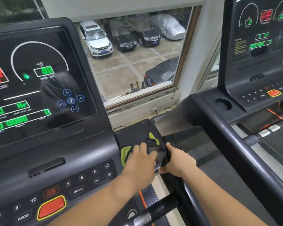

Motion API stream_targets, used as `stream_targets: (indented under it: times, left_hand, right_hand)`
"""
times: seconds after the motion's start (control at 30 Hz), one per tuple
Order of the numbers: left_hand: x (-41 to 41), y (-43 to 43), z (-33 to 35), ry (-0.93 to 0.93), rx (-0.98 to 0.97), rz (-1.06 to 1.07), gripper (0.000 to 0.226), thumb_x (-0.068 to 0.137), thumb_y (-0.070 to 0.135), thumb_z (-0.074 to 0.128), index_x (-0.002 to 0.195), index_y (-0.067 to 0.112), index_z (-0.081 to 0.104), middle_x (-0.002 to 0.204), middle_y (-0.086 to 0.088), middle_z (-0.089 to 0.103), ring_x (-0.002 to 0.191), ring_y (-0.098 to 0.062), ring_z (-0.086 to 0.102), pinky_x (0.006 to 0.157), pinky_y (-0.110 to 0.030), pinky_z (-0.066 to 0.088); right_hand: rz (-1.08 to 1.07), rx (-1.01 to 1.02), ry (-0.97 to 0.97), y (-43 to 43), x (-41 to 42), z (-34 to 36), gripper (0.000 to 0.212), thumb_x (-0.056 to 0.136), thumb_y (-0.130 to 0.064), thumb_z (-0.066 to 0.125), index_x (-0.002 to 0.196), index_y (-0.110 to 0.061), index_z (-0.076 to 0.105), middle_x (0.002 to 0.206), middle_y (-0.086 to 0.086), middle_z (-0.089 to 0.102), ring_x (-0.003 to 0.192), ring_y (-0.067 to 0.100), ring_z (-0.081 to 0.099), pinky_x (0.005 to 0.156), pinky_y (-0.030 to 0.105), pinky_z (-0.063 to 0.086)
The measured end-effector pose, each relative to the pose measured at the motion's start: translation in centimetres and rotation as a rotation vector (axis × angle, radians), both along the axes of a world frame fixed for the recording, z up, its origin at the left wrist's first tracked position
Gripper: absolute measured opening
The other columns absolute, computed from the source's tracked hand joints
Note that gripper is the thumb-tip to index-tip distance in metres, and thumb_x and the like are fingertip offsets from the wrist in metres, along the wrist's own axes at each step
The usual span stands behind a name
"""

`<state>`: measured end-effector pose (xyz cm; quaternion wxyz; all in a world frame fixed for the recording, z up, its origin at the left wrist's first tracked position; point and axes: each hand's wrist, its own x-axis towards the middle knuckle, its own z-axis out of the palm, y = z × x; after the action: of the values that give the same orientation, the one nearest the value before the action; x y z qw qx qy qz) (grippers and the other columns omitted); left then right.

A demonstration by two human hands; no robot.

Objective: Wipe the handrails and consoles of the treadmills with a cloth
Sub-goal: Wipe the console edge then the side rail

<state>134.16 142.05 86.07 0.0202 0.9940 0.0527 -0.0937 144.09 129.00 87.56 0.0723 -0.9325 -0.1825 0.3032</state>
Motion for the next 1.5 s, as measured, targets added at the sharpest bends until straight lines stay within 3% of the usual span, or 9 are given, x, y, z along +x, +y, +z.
stream_targets:
  times: [0.1,0.23,0.47,0.63,0.8,0.9,1.07,1.33,1.5]
  left_hand:
    - [-1.8,-0.7,-0.8,-0.007,-0.08,-0.055,0.032,0.101,0.034,0.045,0.131,0.026,0.048,0.137,-0.011,0.035,0.125,-0.035,0.034,0.11,-0.058,0.034]
    - [0.7,1.6,0.4,-0.04,-0.24,-0.01,0.034,0.102,0.036,0.045,0.133,0.027,0.053,0.132,-0.009,0.04,0.117,-0.033,0.041,0.093,-0.046,0.047]
    - [4.8,4.7,1.0,0.155,-0.571,0.083,0.035,0.105,0.039,0.046,0.138,0.034,0.055,0.116,-0.002,0.039,0.114,-0.027,0.049,0.1,-0.036,0.041]
    - [1.8,4.4,-1.4,-0.228,-0.762,0.378,0.035,0.102,0.036,0.057,0.137,0.036,0.062,0.126,0.003,0.053,0.116,-0.016,0.057,0.105,-0.027,0.042]
    - [1.4,5.1,0.8,-0.592,-1.488,1.019,0.016,0.106,0.028,0.056,0.112,0.028,0.071,0.108,0.003,0.077,0.106,-0.021,0.071,0.093,-0.034,0.055]
    - [1.7,6.0,2.7,-0.581,-1.19,0.788,0.022,0.1,0.046,0.055,0.114,0.036,0.069,0.109,0.007,0.073,0.109,-0.019,0.067,0.1,-0.042,0.054]
    - [0.9,4.5,1.7,-0.035,-0.258,0.137,0.041,0.092,0.058,0.054,0.129,0.041,0.062,0.114,0.002,0.055,0.115,-0.025,0.056,0.091,-0.036,0.052]
    - [1.0,4.6,2.2,0.253,-0.336,0.027,0.067,0.085,0.045,0.057,0.149,0.054,0.038,0.129,0.012,0.055,0.118,-0.021,0.042,0.1,-0.038,0.049]
    - [3.7,4.1,3.0,0.218,-0.36,0.052,0.057,0.078,0.03,0.059,0.133,0.046,0.056,0.12,0.006,0.067,0.115,-0.026,0.059,0.094,-0.038,0.053]
  right_hand:
    - [0.015,-0.02,-0.025,0.1,0.0,-0.4,0.106,0.074,-0.055,0.082,0.157,-0.035,0.019,0.123,-0.007,0.067,0.109,0.019,0.065,0.085,0.035,0.058]
    - [0.015,-0.019,-0.016,0.0,0.2,-0.6,0.105,0.073,-0.053,0.084,0.155,-0.035,0.022,0.122,-0.008,0.067,0.112,0.02,0.065,0.087,0.035,0.057]
    - [-0.002,-0.021,0.015,0.2,0.6,-0.3,0.113,0.069,-0.052,0.088,0.158,-0.039,0.021,0.131,-0.008,0.065,0.122,0.02,0.061,0.091,0.035,0.055]
    - [-0.028,-0.015,0.022,0.1,0.2,-0.3,0.117,0.068,-0.054,0.088,0.159,-0.044,0.016,0.134,-0.01,0.063,0.124,0.02,0.06,0.092,0.037,0.055]
    - [-0.03,-0.018,0.035,-0.2,0.4,-0.2,0.102,0.072,-0.048,0.087,0.153,-0.038,0.027,0.131,-0.011,0.064,0.122,0.021,0.061,0.092,0.036,0.054]
    - [-0.037,-0.014,0.045,0.0,0.5,-0.1,0.102,0.071,-0.047,0.088,0.152,-0.041,0.027,0.128,-0.012,0.064,0.12,0.021,0.062,0.092,0.036,0.055]
    - [-0.039,-0.007,0.039,-0.1,0.4,-0.5,0.113,0.07,-0.051,0.088,0.158,-0.043,0.017,0.13,-0.011,0.064,0.122,0.02,0.06,0.091,0.035,0.055]
    - [-0.008,-0.031,0.036,0.2,1.0,-1.0,0.116,0.069,-0.052,0.088,0.16,-0.039,0.017,0.133,-0.007,0.063,0.122,0.02,0.061,0.084,0.032,0.056]
    - [0.001,-0.041,0.041,0.5,1.2,-0.9,0.116,0.066,-0.052,0.089,0.158,-0.038,0.02,0.133,-0.007,0.064,0.123,0.021,0.061,0.089,0.036,0.057]
